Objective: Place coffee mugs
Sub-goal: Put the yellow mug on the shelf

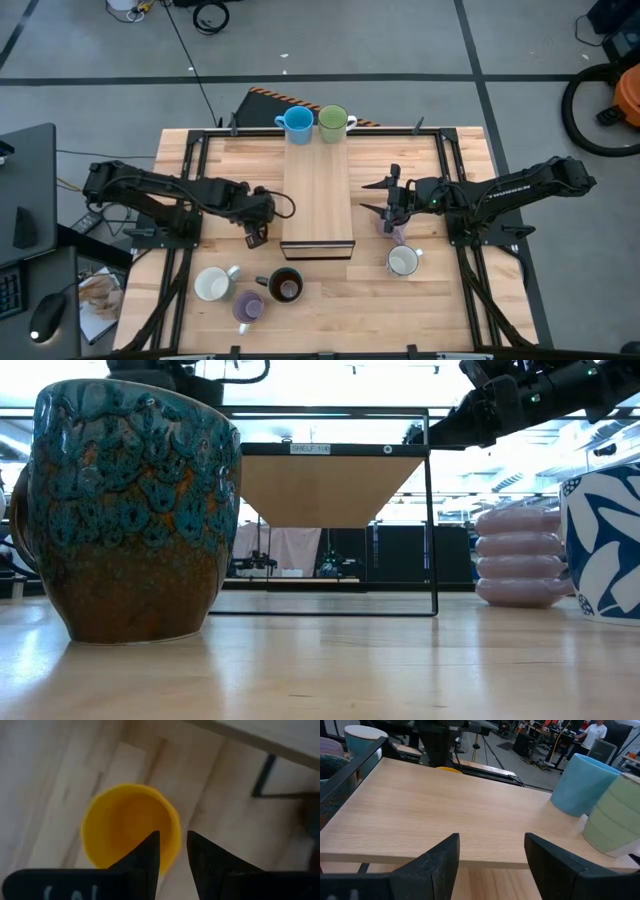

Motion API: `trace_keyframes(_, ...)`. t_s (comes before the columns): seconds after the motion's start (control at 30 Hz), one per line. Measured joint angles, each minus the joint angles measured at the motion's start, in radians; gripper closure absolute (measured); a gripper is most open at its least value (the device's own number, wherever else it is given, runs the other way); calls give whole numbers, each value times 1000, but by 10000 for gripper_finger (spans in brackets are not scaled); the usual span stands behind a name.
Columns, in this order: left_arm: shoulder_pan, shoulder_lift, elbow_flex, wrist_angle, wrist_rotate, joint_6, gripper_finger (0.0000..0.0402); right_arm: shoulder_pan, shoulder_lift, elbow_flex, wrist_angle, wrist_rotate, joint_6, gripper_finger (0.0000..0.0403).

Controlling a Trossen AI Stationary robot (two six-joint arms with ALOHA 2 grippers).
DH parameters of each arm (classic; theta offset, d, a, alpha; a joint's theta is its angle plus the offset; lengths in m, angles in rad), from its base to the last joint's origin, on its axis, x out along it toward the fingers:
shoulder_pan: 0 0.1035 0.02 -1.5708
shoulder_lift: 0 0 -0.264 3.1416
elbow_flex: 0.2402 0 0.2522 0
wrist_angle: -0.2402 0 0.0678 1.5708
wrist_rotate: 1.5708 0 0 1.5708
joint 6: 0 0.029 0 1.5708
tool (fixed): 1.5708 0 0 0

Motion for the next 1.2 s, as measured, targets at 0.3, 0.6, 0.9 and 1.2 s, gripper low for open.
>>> trace_keyframes(0.3, 17, 56, -128, 149, 54, -32, 299, 0, 0, 0, 0, -17, 0, 174)
trace_keyframes(0.6, 78, 54, -164, 143, 52, 9, 340, 0, 0, 0, 13, -19, -1, 174)
trace_keyframes(0.9, 141, 46, -85, 41, 56, 196, 375, 0, 0, 0, 15, -22, -4, 174)
trace_keyframes(1.2, 200, 40, 281, -160, -94, 494, 375, 0, 0, 0, 16, -23, -12, 174)
